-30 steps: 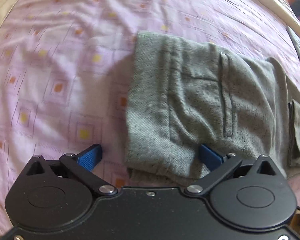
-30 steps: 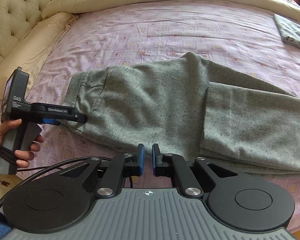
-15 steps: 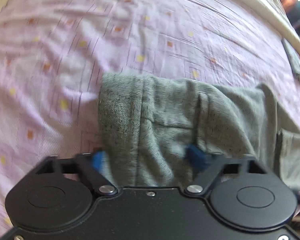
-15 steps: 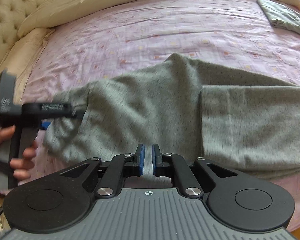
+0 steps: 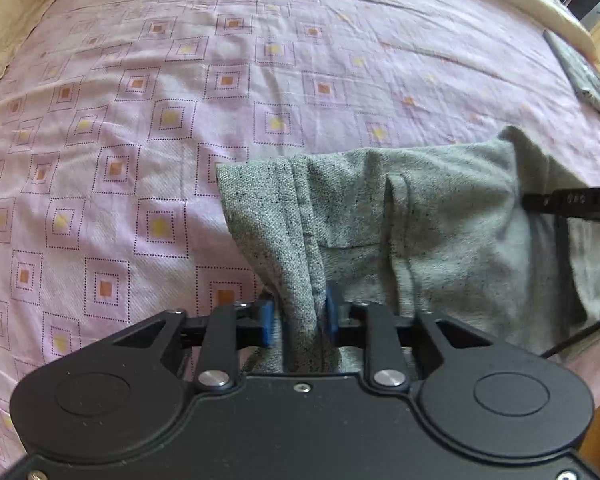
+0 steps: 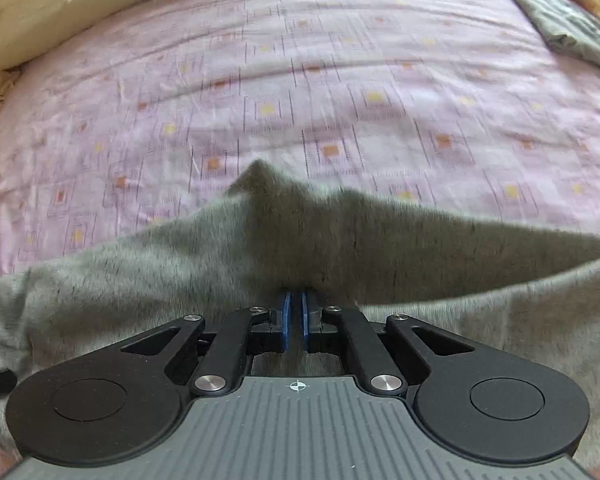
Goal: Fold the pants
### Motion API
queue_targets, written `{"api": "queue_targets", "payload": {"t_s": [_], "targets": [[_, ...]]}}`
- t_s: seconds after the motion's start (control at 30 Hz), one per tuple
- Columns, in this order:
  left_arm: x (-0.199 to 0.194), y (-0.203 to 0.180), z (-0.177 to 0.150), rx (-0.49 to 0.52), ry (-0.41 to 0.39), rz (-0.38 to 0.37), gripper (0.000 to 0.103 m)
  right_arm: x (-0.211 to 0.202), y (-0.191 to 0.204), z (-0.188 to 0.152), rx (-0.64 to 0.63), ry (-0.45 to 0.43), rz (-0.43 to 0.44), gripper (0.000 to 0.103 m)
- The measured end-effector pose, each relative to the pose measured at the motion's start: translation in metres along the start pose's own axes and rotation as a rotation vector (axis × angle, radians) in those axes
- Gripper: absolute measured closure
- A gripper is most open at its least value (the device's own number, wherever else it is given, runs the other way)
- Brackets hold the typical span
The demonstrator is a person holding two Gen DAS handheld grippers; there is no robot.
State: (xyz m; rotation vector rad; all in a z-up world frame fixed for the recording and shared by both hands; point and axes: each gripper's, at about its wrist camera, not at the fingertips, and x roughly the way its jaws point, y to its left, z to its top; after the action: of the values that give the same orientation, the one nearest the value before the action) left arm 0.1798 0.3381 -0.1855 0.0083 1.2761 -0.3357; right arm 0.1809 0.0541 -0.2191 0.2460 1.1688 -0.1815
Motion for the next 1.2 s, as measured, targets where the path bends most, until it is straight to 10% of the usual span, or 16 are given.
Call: {"api": "queue_targets", "payload": {"t_s": [0.2,0.57,0.73,1.2], "targets": [[0.013,0.009,-0.01,-0.042,0.058,0.004,0.016,-0.025,0.011,-0.031,-0.035,0.047,0.092,0.097],[0.017,0.02,-0.044,-0.183,0.104,-0.105,0.001,-0.061,0.033,-0.131,-0.063,0.151,0.127,0.097],[0.004,0.032,-0.029,-0.297,0.043,-0.183,0.067,-0.078,0.037,-0.123,-0.097,0.077,0.113,0.097],[-0.102,-0.047,-0.021,-0.022,-0.224,-0.11,0.077,-0.053,0.004,-0.143,-0.089,0.109,0.117,0.097]]}}
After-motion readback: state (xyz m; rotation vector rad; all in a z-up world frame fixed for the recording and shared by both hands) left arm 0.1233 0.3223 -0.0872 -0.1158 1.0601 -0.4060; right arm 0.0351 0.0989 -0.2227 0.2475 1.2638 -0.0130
